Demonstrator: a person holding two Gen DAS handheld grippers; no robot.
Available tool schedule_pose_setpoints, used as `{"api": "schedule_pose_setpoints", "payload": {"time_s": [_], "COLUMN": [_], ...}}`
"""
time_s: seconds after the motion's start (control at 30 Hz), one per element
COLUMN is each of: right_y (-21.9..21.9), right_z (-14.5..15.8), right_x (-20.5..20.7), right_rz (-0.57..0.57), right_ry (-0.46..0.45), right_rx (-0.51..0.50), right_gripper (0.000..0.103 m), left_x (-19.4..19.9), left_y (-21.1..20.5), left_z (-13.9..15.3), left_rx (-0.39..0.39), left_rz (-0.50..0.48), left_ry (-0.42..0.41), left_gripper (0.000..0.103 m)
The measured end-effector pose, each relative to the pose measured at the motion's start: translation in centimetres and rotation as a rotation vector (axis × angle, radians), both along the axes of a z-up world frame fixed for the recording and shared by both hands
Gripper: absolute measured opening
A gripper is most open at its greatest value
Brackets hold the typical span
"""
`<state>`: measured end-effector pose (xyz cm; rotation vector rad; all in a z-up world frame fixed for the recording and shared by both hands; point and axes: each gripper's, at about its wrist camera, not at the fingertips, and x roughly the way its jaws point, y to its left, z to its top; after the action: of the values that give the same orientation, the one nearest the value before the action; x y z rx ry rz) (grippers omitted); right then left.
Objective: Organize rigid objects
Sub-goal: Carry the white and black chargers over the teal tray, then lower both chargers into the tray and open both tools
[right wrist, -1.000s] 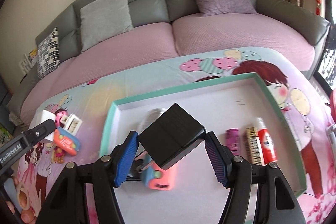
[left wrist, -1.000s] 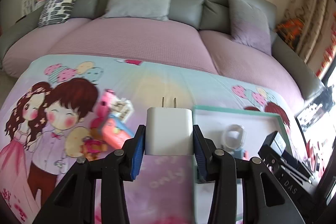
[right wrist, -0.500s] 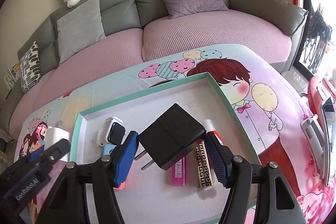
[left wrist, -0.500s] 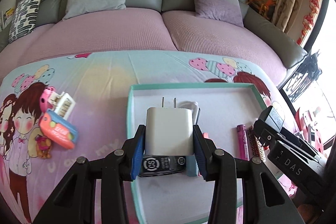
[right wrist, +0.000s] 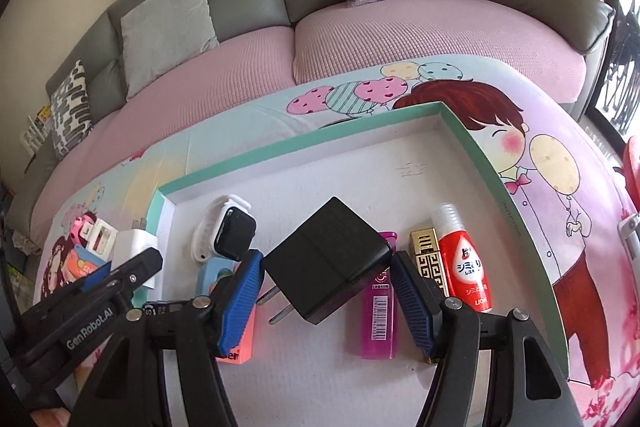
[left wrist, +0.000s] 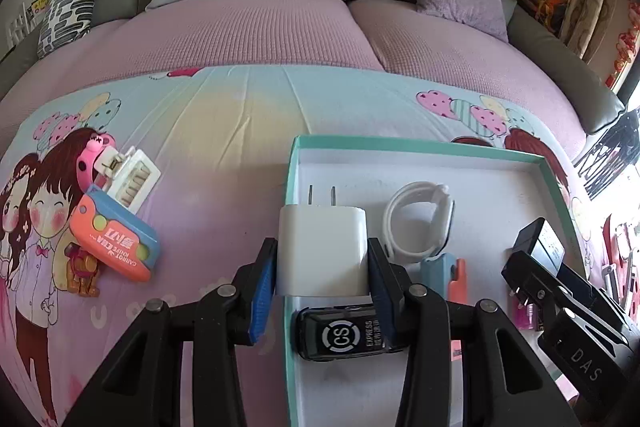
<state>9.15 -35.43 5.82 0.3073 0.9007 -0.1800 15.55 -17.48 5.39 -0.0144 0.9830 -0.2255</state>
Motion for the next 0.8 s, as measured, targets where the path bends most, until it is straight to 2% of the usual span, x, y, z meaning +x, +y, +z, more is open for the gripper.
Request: {"api": "schedule_pose_setpoints", "payload": {"time_s": [0.2, 0.8], "right_y": [0.15, 0.44], "right_z": [-0.69, -0.94], "right_x": [0.29, 0.58], "right_rz": [0.006, 0.013], "right_ry": [0.027, 0.06], "right_rx": [0.004, -0.036], "right_gripper": [0.068, 0.069], "left_x": [-0.09, -0.09], "left_y": [-0.8, -1.07], "left_z": [-0.18, -0.28], "left_rx": [0.035, 0.064], "left_rz": [-0.012, -0.025], "left_ry": [-0.009, -0.007], "left_gripper": [0.045, 0.048]}}
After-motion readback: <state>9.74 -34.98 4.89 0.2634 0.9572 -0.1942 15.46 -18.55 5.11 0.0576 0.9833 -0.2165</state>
